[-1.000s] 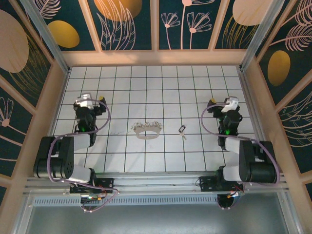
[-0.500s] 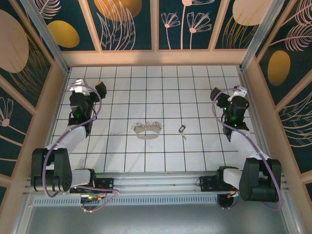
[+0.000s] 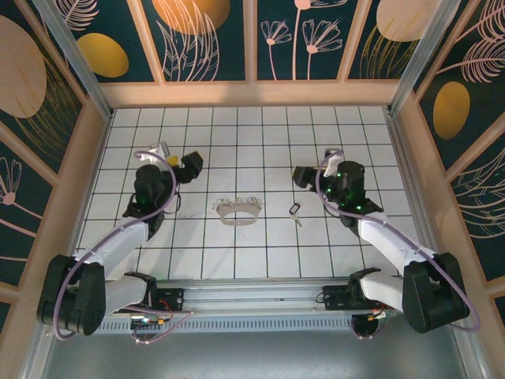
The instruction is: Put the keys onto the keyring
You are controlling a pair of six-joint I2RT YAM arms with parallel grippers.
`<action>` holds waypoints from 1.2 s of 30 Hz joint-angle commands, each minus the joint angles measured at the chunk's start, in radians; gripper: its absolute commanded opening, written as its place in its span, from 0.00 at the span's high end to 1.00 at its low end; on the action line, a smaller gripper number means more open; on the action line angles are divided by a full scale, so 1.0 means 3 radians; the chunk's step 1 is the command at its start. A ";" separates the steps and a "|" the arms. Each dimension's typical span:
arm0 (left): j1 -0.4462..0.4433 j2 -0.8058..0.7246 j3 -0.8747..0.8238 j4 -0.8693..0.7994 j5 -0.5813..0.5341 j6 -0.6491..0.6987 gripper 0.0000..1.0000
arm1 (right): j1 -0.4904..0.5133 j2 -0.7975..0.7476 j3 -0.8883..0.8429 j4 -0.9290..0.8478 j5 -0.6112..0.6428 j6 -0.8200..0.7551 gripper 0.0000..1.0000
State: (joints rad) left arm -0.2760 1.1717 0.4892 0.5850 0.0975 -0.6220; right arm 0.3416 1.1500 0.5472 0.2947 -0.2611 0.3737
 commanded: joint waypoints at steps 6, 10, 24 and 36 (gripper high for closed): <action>-0.0380 0.0236 -0.0256 0.0039 0.0141 -0.0707 0.13 | 0.0388 0.0620 0.0013 0.0040 -0.0174 -0.0131 0.28; -0.0509 0.0445 -0.0184 0.0006 0.0158 -0.0867 0.14 | 0.0480 0.0997 0.0186 0.0016 -0.0386 -0.0296 0.39; -0.0563 0.0757 0.0132 -0.0051 0.0379 -0.0904 0.13 | 0.0646 0.1589 0.0451 0.0013 -0.0830 -0.0826 0.56; -0.0563 0.0702 0.0200 -0.0096 0.0358 -0.0905 0.13 | 0.0664 0.1844 0.0498 0.0160 -0.0977 -0.0890 0.59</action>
State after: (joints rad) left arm -0.4397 1.3960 0.5301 0.5568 0.2016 -0.8818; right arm 0.5343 1.6752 0.6712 0.3054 -0.5228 0.1349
